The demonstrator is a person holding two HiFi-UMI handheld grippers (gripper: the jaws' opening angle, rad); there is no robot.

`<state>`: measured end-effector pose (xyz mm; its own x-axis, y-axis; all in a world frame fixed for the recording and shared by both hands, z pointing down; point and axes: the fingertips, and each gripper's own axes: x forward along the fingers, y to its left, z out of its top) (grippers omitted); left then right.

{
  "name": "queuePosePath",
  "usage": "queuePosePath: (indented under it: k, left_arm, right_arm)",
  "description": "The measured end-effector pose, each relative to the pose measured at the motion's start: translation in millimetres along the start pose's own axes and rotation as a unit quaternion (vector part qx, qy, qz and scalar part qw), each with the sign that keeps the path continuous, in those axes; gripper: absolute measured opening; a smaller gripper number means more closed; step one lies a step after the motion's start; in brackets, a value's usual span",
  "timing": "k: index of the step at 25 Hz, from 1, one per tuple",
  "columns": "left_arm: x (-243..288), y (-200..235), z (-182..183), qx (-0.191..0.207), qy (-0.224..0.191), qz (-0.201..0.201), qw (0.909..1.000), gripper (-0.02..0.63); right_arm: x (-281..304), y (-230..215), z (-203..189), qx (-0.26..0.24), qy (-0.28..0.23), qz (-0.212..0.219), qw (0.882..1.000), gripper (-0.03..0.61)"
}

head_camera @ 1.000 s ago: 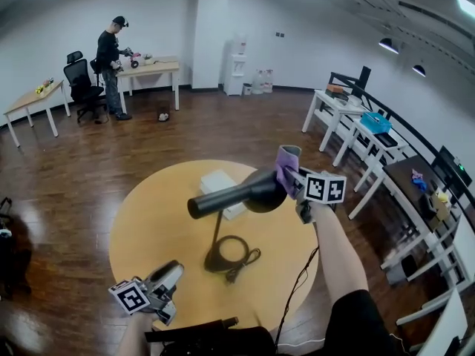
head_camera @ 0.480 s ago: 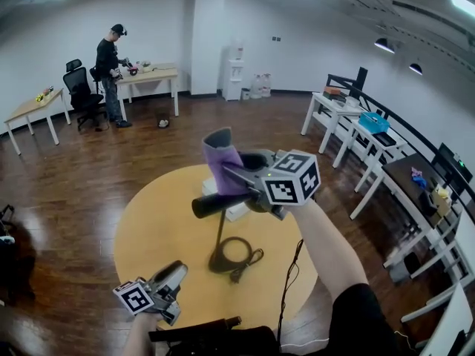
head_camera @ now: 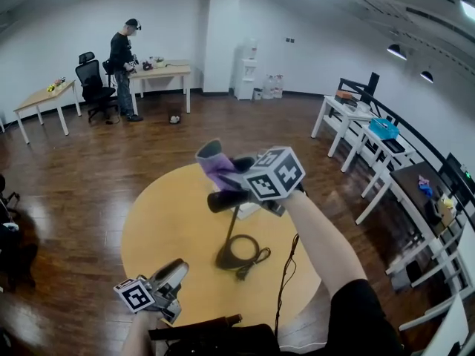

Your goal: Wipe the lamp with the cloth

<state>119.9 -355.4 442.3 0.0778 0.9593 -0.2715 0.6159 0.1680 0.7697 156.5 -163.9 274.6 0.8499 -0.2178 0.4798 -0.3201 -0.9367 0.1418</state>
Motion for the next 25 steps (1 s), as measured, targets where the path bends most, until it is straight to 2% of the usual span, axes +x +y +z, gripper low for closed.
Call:
queuePosePath:
  k: [6,14,21,25]
  left_arm:
    - [3,1,-4,0.001,0.007,0.0,1.0,0.175]
    - [23,-1,-14,0.001,0.02,-0.009,0.9998,0.175]
    - [47,-8,-17,0.021,0.029,-0.015,0.9992,0.175]
    - [52,-11,-15,0.029,0.028,-0.021,0.999,0.175]
  right_arm:
    - [-15,-46,-35,0.004,0.021,-0.068,0.997,0.101]
    - [-47,-118,-89,0.039,0.026,-0.162,0.986,0.101]
    - [-63,-169,-123,0.081,0.034,-0.189,0.978,0.101]
    - [-68,-193,-144,0.093,0.065,-0.205,0.972,0.101]
